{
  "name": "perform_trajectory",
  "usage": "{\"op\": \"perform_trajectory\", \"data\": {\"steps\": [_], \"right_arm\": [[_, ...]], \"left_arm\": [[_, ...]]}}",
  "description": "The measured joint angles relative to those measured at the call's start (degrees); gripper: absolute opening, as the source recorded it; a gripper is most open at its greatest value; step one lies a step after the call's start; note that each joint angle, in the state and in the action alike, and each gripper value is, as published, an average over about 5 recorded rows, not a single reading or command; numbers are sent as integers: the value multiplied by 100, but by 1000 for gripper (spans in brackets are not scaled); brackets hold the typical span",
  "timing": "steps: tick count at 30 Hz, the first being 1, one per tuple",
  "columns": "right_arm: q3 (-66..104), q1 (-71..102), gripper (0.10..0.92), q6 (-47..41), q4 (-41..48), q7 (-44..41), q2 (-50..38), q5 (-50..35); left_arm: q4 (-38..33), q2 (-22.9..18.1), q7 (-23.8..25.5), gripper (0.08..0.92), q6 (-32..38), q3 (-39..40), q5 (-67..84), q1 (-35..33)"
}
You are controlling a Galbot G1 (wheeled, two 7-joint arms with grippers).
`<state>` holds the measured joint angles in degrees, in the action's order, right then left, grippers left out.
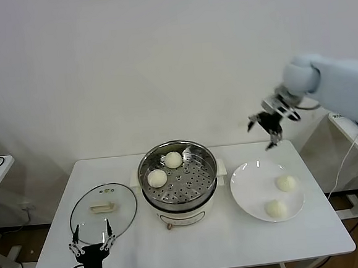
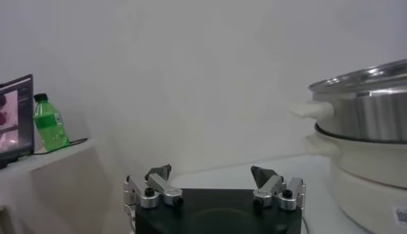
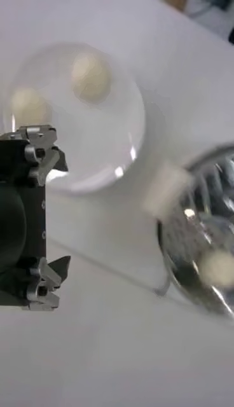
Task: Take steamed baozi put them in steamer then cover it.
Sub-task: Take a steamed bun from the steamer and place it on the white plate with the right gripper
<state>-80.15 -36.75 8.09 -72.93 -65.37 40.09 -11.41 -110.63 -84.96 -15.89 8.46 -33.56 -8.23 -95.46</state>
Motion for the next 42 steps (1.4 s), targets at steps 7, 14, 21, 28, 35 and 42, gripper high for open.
{"op": "perform_trajectory", "data": {"steps": [7, 14, 21, 28, 35, 42], "right_arm": [[696, 1100, 823, -52, -121, -6, -353, 342], [1146, 1891, 823, -148, -37, -89, -460, 589], [1423, 2380, 823, -248, 106, -141, -482, 751], [1593, 2693, 823, -308, 208, -191, -457, 821], [1740, 2874, 823, -304, 364, -195, -356, 904], [1801, 2989, 823, -330, 542, -195, -200, 951]], "left_arm": [[-38, -53, -11, 823, 4, -30, -90, -70], [-59, -54, -11, 823, 2, -88, -99, -89], [-27, -51, -10, 823, 2, -100, -93, -63], [-4, -43, -10, 823, -5, -100, -94, -41], [32, -53, -8, 823, -5, -93, -94, -18], [46, -52, -8, 823, -5, -98, -89, -1]]}}
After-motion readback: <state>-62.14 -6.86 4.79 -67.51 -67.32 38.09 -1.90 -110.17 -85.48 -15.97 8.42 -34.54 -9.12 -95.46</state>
